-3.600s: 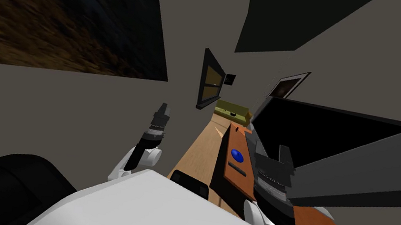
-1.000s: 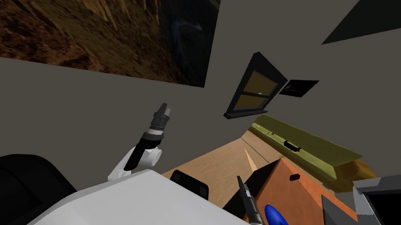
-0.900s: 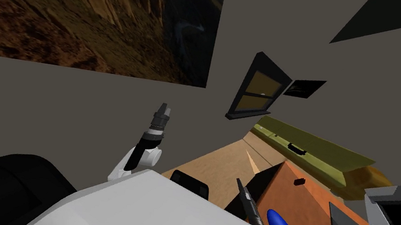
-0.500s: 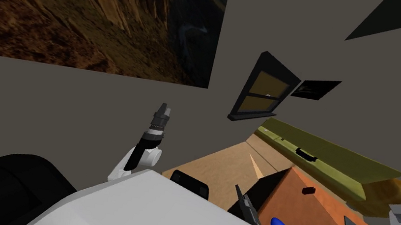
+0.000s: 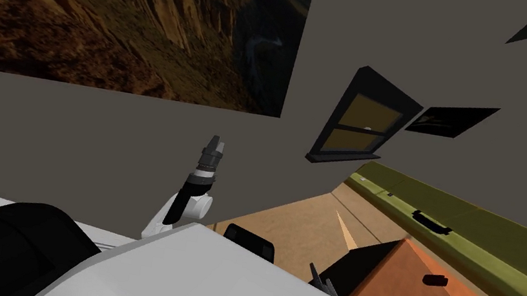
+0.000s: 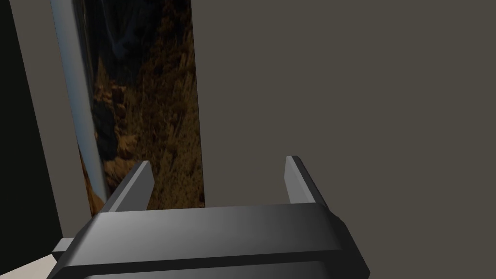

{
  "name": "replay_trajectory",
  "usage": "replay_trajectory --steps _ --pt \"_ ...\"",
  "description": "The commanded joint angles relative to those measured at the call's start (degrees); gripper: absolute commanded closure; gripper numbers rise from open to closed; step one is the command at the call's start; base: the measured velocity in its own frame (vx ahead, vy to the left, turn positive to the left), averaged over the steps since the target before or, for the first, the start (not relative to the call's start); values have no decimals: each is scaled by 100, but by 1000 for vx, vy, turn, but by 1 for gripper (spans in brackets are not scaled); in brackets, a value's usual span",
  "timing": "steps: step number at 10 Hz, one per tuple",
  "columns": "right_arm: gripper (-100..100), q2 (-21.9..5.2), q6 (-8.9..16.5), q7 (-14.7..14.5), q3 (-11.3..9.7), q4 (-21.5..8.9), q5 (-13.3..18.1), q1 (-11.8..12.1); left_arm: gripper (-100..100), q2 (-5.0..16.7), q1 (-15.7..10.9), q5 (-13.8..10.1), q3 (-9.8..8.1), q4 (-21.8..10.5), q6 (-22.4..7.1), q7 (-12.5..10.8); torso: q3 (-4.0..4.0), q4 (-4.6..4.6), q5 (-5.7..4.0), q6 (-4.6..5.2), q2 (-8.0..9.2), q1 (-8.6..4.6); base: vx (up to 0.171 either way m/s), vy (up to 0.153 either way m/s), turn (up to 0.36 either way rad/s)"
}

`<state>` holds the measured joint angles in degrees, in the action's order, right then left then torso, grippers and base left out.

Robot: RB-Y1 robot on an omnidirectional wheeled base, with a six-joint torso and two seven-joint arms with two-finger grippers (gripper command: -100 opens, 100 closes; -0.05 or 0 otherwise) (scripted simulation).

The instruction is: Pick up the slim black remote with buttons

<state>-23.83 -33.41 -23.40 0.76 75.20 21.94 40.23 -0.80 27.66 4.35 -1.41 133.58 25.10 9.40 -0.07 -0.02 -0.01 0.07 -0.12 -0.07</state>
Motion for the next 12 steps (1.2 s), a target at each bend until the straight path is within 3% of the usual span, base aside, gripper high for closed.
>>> replay_trajectory --steps 1,3,5,9,11,12 --pt "-100 -122 99 -286 -45 -286 244 25 0 0 0 0 0 0 0 0 0 0 0 0 0 0 2 -22 259" --pt "-100 -215 137 -539 -65 -603 398 47 0 0 1 0 0 0 0 0 0 0 -1 2 -1 -1 4 -18 133" --pt "-100 -215 137 -546 -65 -707 398 47 0 0 1 0 0 0 0 0 -1 0 0 2 -2 3 3 -7 47" --pt "-100 -488 261 -1134 -121 -1371 841 107 0 0 0 0 0 0 0 0 -1 0 1 1 -2 3 5 -10 158" --pt "-100 -488 261 -1167 -121 -1490 841 107 0 0 1 0 -1 0 0 0 -2 0 0 4 -4 1 6 -12 9" --pt "-100 -576 303 -1365 -138 -1714 979 123 0 0 1 0 -1 0 0 0 -2 0 0 4 -3 6 5 0 104"
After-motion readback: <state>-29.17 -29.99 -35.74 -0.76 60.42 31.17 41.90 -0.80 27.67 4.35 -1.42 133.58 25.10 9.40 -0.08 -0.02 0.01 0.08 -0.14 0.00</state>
